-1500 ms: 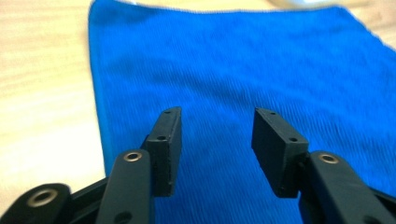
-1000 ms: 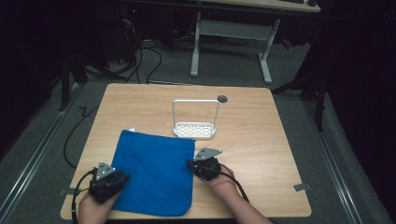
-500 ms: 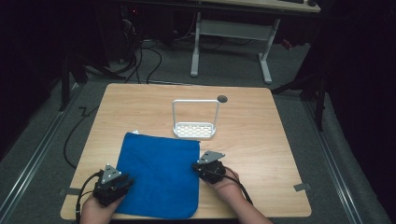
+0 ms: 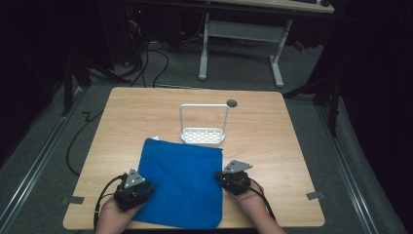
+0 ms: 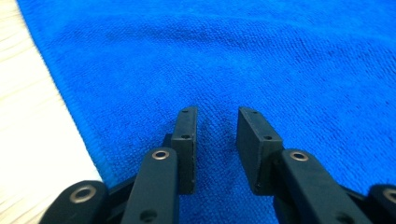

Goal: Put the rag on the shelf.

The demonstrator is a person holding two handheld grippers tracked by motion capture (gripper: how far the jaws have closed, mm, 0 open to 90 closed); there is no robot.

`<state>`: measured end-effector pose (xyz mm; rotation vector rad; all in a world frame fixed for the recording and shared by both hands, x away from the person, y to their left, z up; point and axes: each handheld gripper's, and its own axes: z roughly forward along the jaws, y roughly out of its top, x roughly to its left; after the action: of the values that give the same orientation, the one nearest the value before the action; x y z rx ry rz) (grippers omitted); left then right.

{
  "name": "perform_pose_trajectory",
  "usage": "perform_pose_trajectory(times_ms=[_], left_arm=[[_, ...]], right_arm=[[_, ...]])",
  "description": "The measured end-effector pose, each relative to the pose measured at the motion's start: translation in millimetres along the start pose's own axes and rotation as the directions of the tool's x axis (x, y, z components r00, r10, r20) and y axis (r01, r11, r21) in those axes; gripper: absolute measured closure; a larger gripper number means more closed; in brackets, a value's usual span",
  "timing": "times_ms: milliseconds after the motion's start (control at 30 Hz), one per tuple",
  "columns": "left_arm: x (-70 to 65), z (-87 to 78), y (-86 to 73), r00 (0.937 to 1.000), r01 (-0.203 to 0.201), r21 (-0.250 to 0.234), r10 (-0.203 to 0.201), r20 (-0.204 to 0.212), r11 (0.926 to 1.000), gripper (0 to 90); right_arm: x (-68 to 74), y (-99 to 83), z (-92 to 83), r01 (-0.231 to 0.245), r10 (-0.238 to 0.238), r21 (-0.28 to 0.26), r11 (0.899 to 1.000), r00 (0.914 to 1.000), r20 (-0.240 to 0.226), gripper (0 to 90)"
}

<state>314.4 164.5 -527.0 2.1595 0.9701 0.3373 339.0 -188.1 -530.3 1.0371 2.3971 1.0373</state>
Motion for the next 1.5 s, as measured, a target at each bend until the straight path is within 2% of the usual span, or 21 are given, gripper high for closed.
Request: perform_pose_trajectory(times_ms=[133, 233, 267, 333, 433, 467, 500, 567, 700, 800, 933, 967, 1000, 1033, 1067, 1133, 1200, 1300, 1333, 1367, 1500], left_arm=[[-7.8, 4.6, 4.3, 0.9995, -0.019, 0.002, 0.019, 0.027, 0.9998, 69.3], [-21.3, 10.5, 9.6, 0.9954, -0.053, 0.006, 0.052, 0.080, 0.9986, 69.4], [-21.3, 10.5, 9.6, 0.9954, -0.053, 0.006, 0.052, 0.080, 0.9986, 69.4], [-33.6, 15.3, 13.8, 0.9898, -0.093, 0.007, 0.092, 0.109, 0.9956, 69.4], [-43.7, 19.6, 17.4, 0.9831, -0.124, 0.006, 0.122, 0.136, 0.9922, 69.4], [-43.7, 19.6, 17.4, 0.9831, -0.124, 0.006, 0.122, 0.136, 0.9922, 69.4], [-51.1, 22.5, 19.4, 0.9776, -0.147, 0.002, 0.145, 0.153, 0.9892, 69.4], [-55.5, 24.2, 20.5, 0.9734, -0.165, -0.001, 0.163, 0.160, 0.9862, 69.4], [-58.6, 25.5, 21.1, 0.9710, -0.177, -0.006, 0.176, 0.162, 0.9841, 69.5], [-57.1, 25.2, 20.4, 0.9716, -0.165, -0.010, 0.165, 0.170, 0.9862, 69.6], [-55.8, 22.3, 20.0, 0.9739, -0.164, -0.027, 0.166, 0.155, 0.9861, 69.1], [-52.5, 18.5, 21.1, 0.9785, -0.147, -0.059, 0.153, 0.138, 0.9874, 68.5], [-52.5, 18.5, 21.1, 0.9785, -0.147, -0.059, 0.153, 0.138, 0.9874, 68.2], [-46.2, 13.7, 22.4, 0.9858, -0.115, -0.097, 0.126, 0.112, 0.9886, 67.5], [-46.2, 13.7, 22.4, 0.9858, -0.115, -0.097, 0.126, 0.112, 0.9886, 67.5], [-34.6, 10.8, 23.3, 0.9937, -0.066, -0.125, 0.077, 0.082, 0.9899, 66.1], [-26.7, 11.7, 24.1, 0.9968, -0.050, -0.126, 0.057, 0.056, 0.9907, 66.3], [-15.8, 14.3, 28.2, 0.9994, -0.032, -0.139, 0.033, 0.005, 0.9898, 65.0], [-15.8, 14.3, 28.2, 0.9994, -0.032, -0.139, 0.033, 0.005, 0.9898, 64.1], [-7.4, 17.8, 33.0, 0.9998, -0.009, -0.165, 0.005, -0.022, 0.9863, 63.3], [4.7, 24.7, 39.7, 0.9987, 0.020, -0.189, -0.028, -0.042, 0.9818, 61.2]], right_arm=[[-5.7, -5.9, -6.5, -0.015, 0.015, -0.001, 1.000, 0.9996, 0.022, 87.0], [-13.1, -13.3, -14.9, -0.037, 0.037, 0.000, 0.999, 0.9980, 0.052, 86.9], [-15.0, -15.2, -17.0, -0.045, 0.045, 0.000, 0.999, 0.9971, 0.061, 86.9], [-19.5, -19.2, -21.4, -0.059, 0.059, 0.000, 0.998, 0.9952, 0.078, 86.8], [-27.3, -25.5, -28.7, -0.075, 0.075, 0.001, 0.997, 0.9915, 0.106, 86.8], [-27.3, -25.5, -28.7, -0.075, 0.075, 0.001, 0.997, 0.9915, 0.106, 86.8], [-34.2, -30.5, -33.8, -0.092, 0.092, -0.005, 0.996, 0.9883, 0.122, 86.9], [-37.5, -32.7, -36.7, -0.107, 0.106, -0.002, 0.994, 0.9854, 0.133, 87.0], [-40.1, -34.9, -38.4, -0.111, 0.111, -0.008, 0.994, 0.9837, 0.141, 86.8], [-38.6, -34.2, -37.6, -0.097, 0.097, -0.006, 0.995, 0.9840, 0.149, 85.7], [-38.9, -33.4, -37.0, -0.100, 0.100, -0.007, 0.995, 0.9846, 0.144, 80.6], [-40.1, -32.9, -37.5, -0.120, 0.121, -0.014, 0.993, 0.9862, 0.113, 77.2], [-40.1, -32.9, -37.5, -0.120, 0.121, -0.014, 0.993, 0.9862, 0.113, 77.2], [-40.7, -32.5, -39.1, -0.114, 0.117, -0.035, 0.993, 0.9868, 0.112, 72.1], [-40.7, -32.5, -39.1, -0.114, 0.117, -0.035, 0.993, 0.9868, 0.112, 72.1], [-41.3, -31.8, -40.9, -0.101, 0.108, -0.062, 0.993, 0.9874, 0.115, 66.3], [-41.2, -32.0, -41.2, -0.089, 0.097, -0.064, 0.994, 0.9878, 0.122, 64.9], [-40.8, -32.5, -41.5, -0.074, 0.083, -0.079, 0.994, 0.9884, 0.127, 60.8], [-40.8, -32.5, -41.5, -0.074, 0.083, -0.079, 0.994, 0.9884, 0.127, 60.8], [-40.4, -32.3, -41.4, -0.073, 0.084, -0.088, 0.993, 0.9887, 0.125, 58.7], [-39.6, -32.5, -41.3, -0.071, 0.083, -0.098, 0.993, 0.9883, 0.128, 54.3]])
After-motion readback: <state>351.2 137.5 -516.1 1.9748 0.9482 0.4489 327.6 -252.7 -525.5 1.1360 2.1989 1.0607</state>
